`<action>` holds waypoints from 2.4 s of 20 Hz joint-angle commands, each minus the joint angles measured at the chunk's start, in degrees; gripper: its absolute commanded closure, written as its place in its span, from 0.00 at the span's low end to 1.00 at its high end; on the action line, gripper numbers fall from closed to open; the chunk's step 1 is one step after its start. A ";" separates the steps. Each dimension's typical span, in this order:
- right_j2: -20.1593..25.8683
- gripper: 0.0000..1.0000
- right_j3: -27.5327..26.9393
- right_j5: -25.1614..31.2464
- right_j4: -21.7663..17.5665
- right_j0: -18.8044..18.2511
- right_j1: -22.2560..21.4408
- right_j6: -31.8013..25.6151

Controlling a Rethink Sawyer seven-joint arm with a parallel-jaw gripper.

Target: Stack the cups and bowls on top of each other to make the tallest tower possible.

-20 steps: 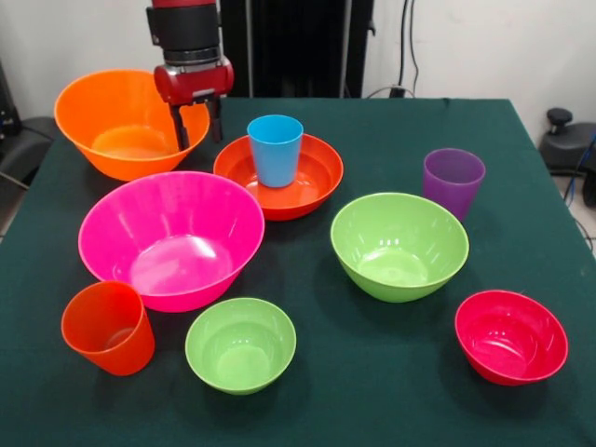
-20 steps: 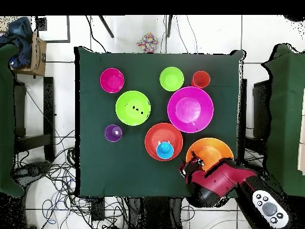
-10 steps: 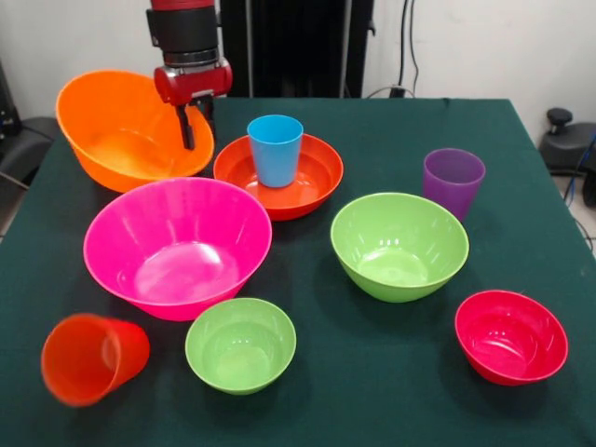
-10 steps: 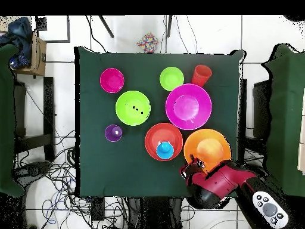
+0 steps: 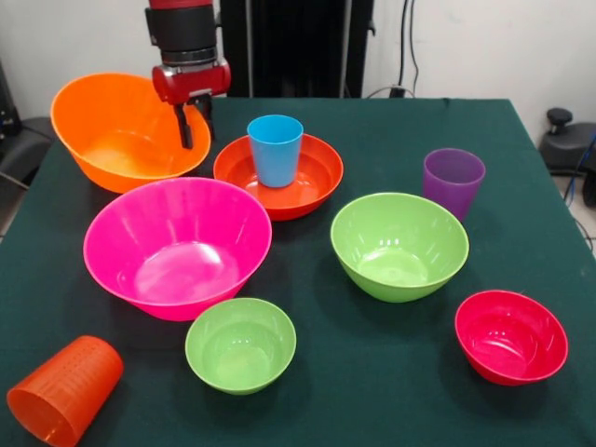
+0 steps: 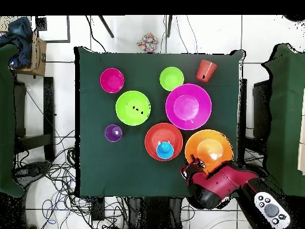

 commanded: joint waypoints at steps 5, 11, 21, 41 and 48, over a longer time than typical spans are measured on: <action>4.00 1.00 -0.86 7.49 7.10 -4.16 1.19 -21.10; 8.04 1.00 1.67 10.87 12.82 -7.88 -1.23 -26.22; 10.22 1.00 3.05 13.46 16.29 -9.38 -2.85 -28.09; 15.98 1.00 7.28 17.55 24.18 -11.97 -8.61 -29.54; 17.76 1.00 7.60 19.02 25.15 -12.05 -9.31 -28.80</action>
